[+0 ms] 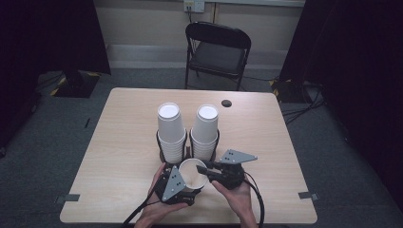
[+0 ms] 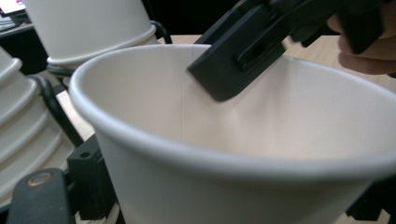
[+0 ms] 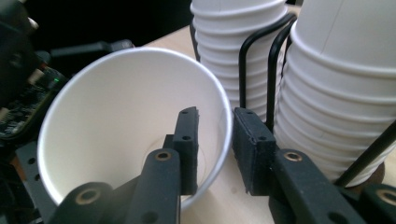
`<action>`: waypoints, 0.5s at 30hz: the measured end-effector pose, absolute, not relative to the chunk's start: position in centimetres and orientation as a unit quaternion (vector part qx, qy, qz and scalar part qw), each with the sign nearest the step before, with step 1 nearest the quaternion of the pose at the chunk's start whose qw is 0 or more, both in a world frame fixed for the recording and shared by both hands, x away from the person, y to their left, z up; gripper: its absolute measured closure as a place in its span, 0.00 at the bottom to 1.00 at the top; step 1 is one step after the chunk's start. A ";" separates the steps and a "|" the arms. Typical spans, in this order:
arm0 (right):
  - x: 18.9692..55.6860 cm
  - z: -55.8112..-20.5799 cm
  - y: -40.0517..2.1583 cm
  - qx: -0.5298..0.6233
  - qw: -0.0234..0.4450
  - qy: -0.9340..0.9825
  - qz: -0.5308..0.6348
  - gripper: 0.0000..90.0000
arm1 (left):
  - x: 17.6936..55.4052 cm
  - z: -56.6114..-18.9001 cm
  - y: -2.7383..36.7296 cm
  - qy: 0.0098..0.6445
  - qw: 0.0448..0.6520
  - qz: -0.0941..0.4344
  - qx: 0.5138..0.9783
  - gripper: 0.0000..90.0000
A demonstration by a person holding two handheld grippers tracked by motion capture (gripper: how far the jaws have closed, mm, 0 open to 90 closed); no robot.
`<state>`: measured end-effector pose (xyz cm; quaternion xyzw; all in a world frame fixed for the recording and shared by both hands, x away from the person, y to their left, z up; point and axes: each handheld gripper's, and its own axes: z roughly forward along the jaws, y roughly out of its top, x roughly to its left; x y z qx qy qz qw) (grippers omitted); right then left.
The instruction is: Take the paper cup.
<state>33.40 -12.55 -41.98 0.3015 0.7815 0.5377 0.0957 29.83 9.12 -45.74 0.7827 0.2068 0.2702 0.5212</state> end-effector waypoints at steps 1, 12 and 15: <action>33.3 -42.0 -12.7 0.303 0.100 0.776 0.544 0.75 | 29.9 -45.7 9.3 0.210 0.521 0.263 0.784 0.14; 32.3 -42.9 -14.7 0.334 0.147 0.701 0.612 0.54 | 30.5 -45.3 11.5 0.256 0.540 0.251 0.762 0.14; 32.2 -43.4 -15.4 0.349 0.151 0.695 0.610 0.51 | 30.6 -45.2 12.0 0.264 0.538 0.252 0.760 0.14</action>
